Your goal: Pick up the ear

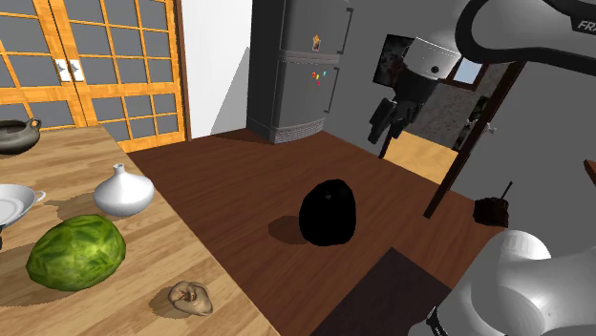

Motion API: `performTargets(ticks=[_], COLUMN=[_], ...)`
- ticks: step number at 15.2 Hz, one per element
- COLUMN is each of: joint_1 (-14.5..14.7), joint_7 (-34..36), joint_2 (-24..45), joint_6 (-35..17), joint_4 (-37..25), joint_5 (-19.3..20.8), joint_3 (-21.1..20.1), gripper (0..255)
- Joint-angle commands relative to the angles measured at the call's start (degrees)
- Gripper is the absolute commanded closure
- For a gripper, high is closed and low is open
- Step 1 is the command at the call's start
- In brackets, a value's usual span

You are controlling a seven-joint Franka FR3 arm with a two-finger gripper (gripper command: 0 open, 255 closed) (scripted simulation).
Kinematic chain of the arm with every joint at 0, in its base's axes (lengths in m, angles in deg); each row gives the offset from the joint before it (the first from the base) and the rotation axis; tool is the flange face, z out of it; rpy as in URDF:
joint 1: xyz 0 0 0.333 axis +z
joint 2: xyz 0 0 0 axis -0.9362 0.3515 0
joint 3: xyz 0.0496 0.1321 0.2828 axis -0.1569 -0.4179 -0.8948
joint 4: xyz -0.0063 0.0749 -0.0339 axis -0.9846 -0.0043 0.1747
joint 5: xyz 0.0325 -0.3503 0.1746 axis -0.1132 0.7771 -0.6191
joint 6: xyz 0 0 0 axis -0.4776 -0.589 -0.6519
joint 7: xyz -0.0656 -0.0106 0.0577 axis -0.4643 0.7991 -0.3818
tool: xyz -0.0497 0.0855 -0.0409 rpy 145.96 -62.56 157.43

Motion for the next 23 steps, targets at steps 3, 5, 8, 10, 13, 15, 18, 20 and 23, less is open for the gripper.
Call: performTargets(ticks=[3, 5, 8, 10, 13, 15, 18, 20, 23], joint_1=[0.8, 1.5, 2.6, 3.2, 4.0, 4.5, 4.9, 5.1, 5.1], joint_7=[0.7, 1.5, 2.7, 3.5, 4.8, 5.8, 7.4, 8.8, 11.1], joint_2=[1.4, 3.0, 6.0, 8.3, 12.3, 15.2, 20.0, 23.4, 29.0], joint_6=[-3.3, -6.6, -11.6, -14.9, -19.8, -23.1, -27.8, -30.8, -35.0], joint_4=[1.8, 3.3, 5.1, 5.9, 6.7, 6.9, 6.7, 6.3, 5.0], joint_5=[-0.6, -1.1, -1.7, -2.0, -2.1, -2.0, -1.3, -0.5, 1.6], joint_3=[-1.5, -3.1, -5.4, -7.0, -9.5, -11.2, -13.7, -15.5, -18.1], gripper=[0, 0, 0, 0, 0, 0, 0, 0, 0])
